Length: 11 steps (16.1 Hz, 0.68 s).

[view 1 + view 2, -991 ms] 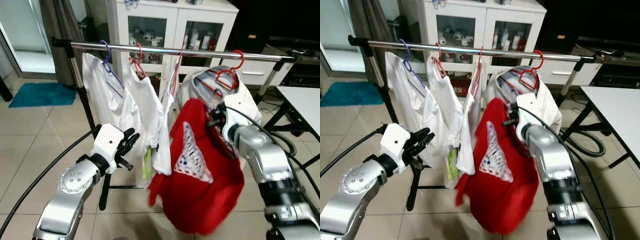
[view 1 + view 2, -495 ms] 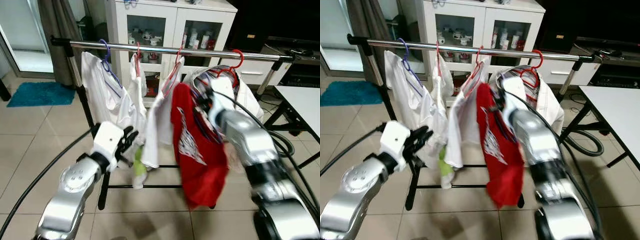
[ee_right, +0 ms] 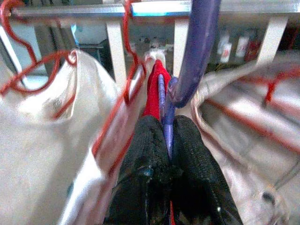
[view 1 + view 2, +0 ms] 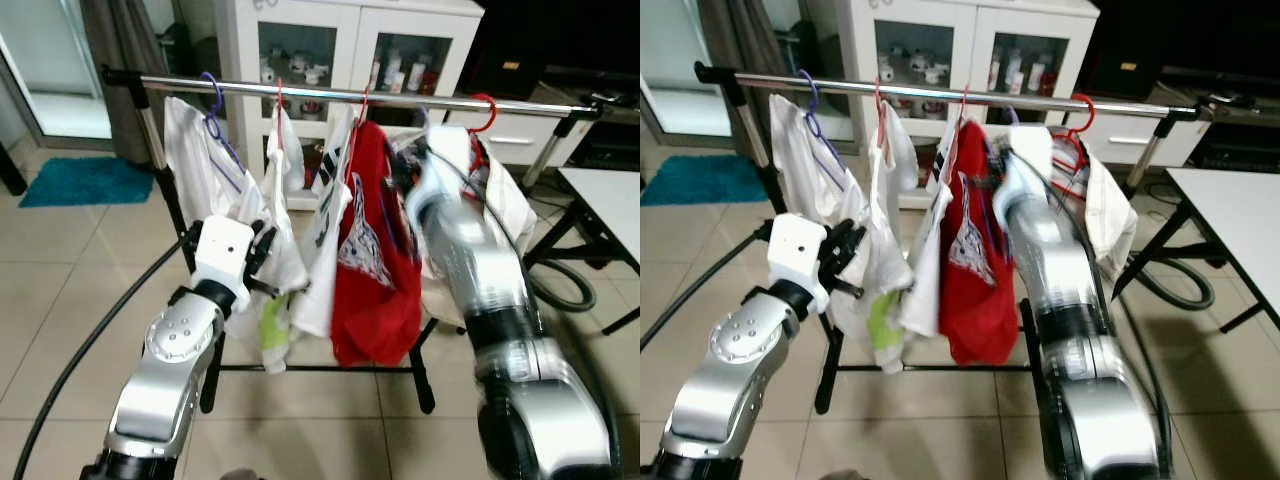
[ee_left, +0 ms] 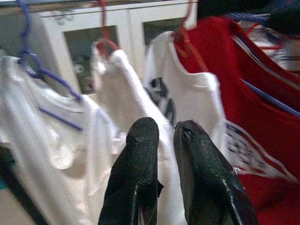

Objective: Hang hanger

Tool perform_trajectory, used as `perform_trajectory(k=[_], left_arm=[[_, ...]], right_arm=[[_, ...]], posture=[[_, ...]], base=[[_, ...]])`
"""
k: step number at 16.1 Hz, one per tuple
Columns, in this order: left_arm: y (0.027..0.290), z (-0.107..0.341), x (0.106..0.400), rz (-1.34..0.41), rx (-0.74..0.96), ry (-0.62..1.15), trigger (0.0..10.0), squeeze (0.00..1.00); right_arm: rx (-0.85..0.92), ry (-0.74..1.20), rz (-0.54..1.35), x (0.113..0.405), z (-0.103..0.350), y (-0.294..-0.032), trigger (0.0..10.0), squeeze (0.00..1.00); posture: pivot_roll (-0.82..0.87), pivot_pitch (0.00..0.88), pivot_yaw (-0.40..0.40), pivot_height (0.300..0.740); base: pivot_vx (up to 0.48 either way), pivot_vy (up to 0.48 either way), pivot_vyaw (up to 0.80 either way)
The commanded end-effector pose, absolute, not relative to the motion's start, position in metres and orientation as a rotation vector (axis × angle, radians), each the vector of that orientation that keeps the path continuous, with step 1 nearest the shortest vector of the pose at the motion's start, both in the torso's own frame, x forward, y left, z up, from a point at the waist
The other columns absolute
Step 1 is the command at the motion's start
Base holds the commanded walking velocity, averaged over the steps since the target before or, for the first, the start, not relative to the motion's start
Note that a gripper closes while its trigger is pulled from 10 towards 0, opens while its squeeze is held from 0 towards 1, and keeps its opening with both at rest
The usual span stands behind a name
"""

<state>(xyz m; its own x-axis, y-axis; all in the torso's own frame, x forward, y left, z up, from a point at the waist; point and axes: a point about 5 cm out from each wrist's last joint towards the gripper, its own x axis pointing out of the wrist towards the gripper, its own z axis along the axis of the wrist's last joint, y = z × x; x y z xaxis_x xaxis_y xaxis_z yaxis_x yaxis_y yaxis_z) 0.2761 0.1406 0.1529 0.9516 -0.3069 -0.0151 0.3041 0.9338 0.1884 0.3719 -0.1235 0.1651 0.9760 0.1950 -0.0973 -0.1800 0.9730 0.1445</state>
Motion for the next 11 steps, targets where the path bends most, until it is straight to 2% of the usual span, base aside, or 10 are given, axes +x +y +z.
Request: perform_trajectory(k=[1, 3, 5, 10, 11], left_arm=[[0.138, 0.157, 0.281, -0.312, 0.205, -0.04, 10.0, 0.0], [0.135, 0.159, 0.284, -0.324, 0.193, -0.056, 10.0, 0.0], [0.133, 0.161, 0.285, -0.332, 0.185, -0.061, 10.0, 0.0], [0.14, 0.156, 0.279, -0.338, 0.185, -0.042, 10.0, 0.0], [0.141, 0.156, 0.279, -0.333, 0.185, -0.041, 10.0, 0.0]], right_arm=[[0.153, 0.058, 0.169, 0.37, 0.172, -0.131, 10.0, 0.0], [0.172, 0.065, 0.153, 0.364, 0.164, -0.133, 10.0, 0.0], [0.179, 0.062, 0.157, 0.359, 0.162, -0.133, 10.0, 0.0], [0.172, 0.067, 0.18, 0.346, 0.154, -0.131, 10.0, 0.0], [0.157, 0.074, 0.166, 0.345, 0.152, -0.129, 10.0, 0.0]], posture=[[0.12, 0.005, -0.016, 0.74], [0.13, 0.0, -0.006, 0.74], [0.13, 0.0, -0.003, 0.74], [0.15, 0.0, -0.008, 0.74], [0.16, 0.0, -0.012, 0.74]], base=[[0.0, 0.0, 0.0], [0.0, 0.0, 0.0], [0.266, 0.0, 0.0], [0.353, 0.0, 0.0], [0.416, 0.0, 0.8]])
